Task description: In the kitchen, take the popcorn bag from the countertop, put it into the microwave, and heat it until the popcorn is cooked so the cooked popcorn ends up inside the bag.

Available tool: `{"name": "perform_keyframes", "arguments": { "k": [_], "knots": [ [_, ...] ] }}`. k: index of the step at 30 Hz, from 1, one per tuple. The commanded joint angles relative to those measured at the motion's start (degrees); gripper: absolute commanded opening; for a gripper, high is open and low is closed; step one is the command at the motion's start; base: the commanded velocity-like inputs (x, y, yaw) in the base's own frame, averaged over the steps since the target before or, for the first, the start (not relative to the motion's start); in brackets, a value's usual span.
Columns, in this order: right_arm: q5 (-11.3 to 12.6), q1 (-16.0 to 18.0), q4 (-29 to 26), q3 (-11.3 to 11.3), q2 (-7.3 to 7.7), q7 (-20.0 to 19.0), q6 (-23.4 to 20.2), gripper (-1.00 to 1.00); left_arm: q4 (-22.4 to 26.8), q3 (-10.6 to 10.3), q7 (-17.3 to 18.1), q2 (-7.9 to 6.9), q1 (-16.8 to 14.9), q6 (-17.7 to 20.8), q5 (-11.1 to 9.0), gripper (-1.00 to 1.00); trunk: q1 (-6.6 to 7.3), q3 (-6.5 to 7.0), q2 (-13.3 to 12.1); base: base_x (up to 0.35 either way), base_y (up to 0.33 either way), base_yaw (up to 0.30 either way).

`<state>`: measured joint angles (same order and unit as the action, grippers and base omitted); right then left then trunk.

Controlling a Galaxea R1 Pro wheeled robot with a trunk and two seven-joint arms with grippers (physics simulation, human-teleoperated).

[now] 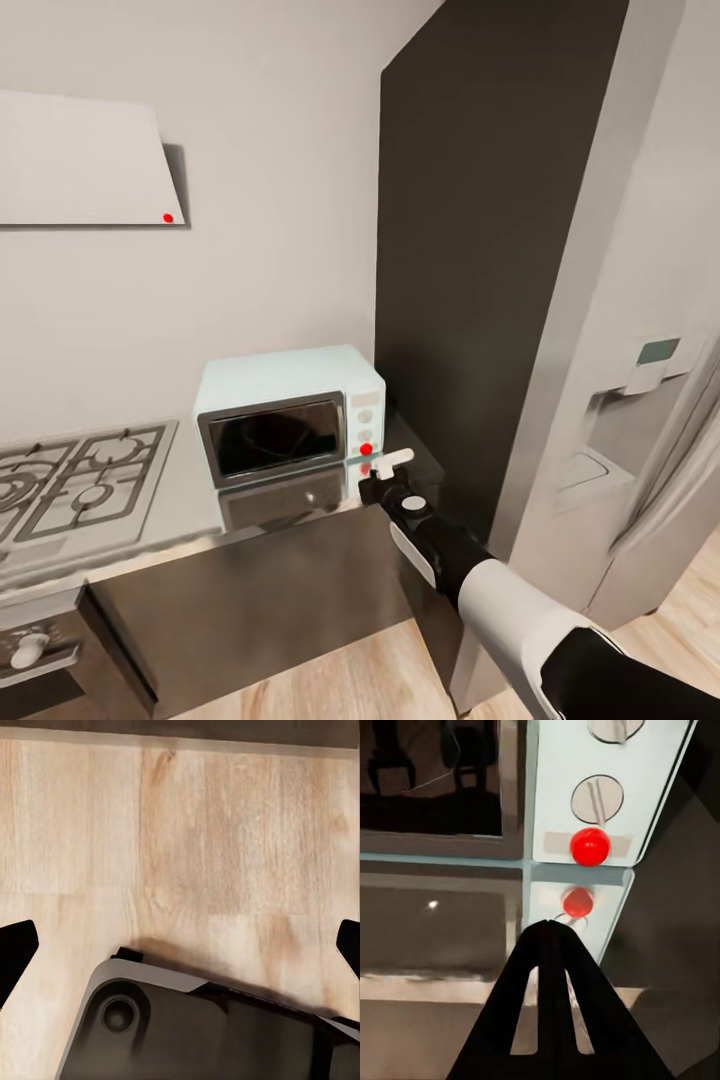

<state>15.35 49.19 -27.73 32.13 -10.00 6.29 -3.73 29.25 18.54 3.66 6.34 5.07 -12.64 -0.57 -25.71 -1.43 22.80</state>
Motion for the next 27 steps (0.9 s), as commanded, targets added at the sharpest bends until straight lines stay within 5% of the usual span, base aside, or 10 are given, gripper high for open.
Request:
{"name": "perform_keyframes", "arguments": {
  "k": [1,18,27],
  "knots": [
    [0.4,0.1,0.1,0.4,0.0,0.5,-0.2,-1.0,0.1,0.4,0.4,0.07,-0.1,0.0,-0.1,1.0,-0.07,-0.12,0.1,0.33,0.0,0.0],
    [0.8,-0.1,2.6,0.4,0.0,0.4,0.3,-1.0,0.0,0.3,0.4,0.07,-0.2,0.0,-0.1,1.0,-0.07,-0.12,0.1,0.225,0.0,0.0],
    [0.9,-0.6,2.6,0.4,0.0,0.4,0.2,-1.0,0.0,0.3,0.4,0.07,0.0,-0.1,0.0,1.0,-0.07,-0.12,0.1,0.038,0.0,0.0]
  ]
}}
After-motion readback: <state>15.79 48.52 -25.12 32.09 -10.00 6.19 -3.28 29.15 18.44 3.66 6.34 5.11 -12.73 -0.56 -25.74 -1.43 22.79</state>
